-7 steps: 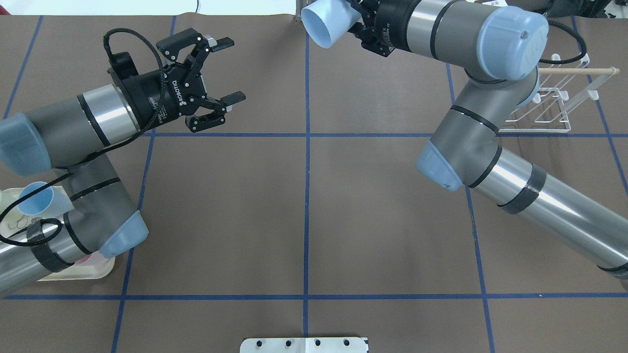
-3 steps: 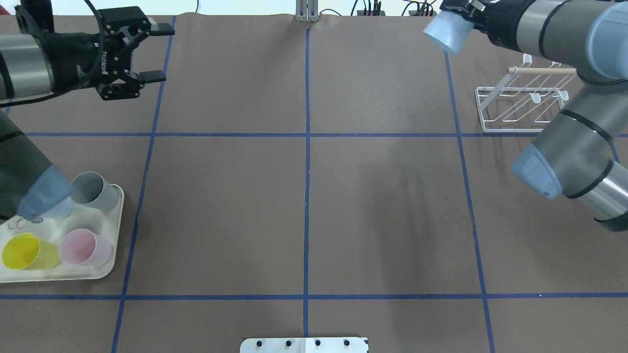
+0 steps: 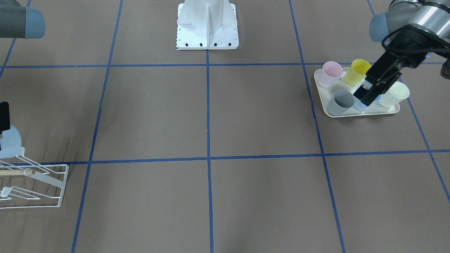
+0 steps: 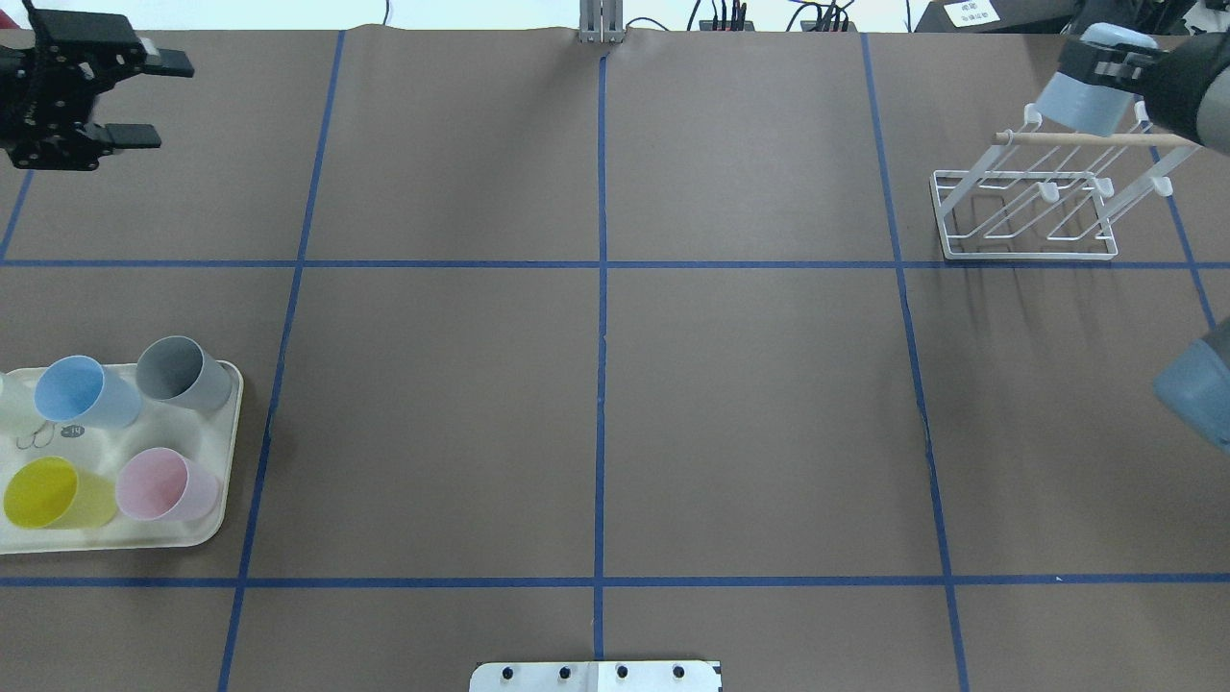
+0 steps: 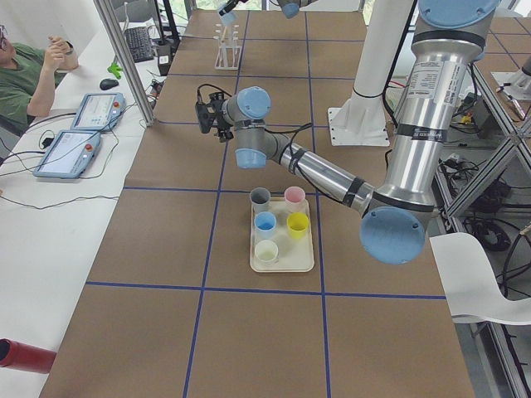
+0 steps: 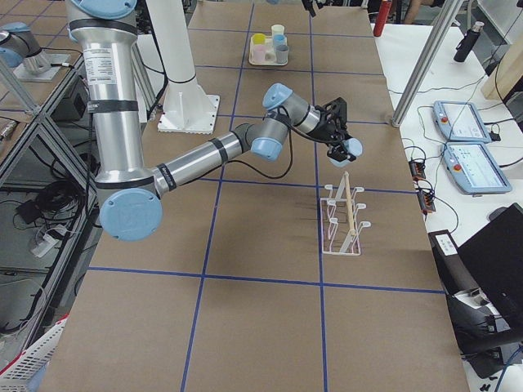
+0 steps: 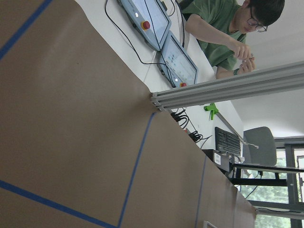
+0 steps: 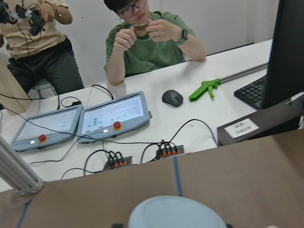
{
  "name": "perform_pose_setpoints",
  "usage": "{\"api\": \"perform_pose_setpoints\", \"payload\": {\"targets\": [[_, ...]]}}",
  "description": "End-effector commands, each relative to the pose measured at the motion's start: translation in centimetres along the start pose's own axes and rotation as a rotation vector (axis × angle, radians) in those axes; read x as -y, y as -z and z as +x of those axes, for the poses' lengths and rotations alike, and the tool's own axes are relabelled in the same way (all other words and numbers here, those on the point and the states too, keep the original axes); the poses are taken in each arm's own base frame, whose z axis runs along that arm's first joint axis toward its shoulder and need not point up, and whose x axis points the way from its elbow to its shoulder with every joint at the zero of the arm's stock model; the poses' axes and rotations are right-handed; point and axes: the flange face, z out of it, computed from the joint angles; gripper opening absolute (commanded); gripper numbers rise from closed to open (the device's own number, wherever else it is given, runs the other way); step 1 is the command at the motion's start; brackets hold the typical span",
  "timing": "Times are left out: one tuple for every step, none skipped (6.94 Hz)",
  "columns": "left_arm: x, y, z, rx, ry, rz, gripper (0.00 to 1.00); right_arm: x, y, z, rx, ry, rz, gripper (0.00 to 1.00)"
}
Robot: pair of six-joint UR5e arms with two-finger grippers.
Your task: Transfer IKEA cup to right arm and place on rack
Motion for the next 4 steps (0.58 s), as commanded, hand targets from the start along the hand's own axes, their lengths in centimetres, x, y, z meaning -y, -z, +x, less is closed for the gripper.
{"api": "perform_pose_setpoints", "payload": {"targets": [[3.0,3.2,-3.3,0.096,-0.119,-0.006,1.00,-3.0,2.4,8.6,-0.086,0.173,0.070,0.00],[3.0,3.2,-3.7,0.103,-0.135,-0.007,1.00,-5.0,1.9,12.0,-0.105,0.195,0.101,0.00],[2.9,3.3,-4.0,0.107,-0.132,-0.009,1.00,-6.6,1.1,14.7,-0.117,0.194,0.149,0.01],[2.7,3.6,-4.3,0.109,-0.130,-0.009,1.00,-7.7,0.9,16.3,-0.102,0.181,0.170,0.00]]}}
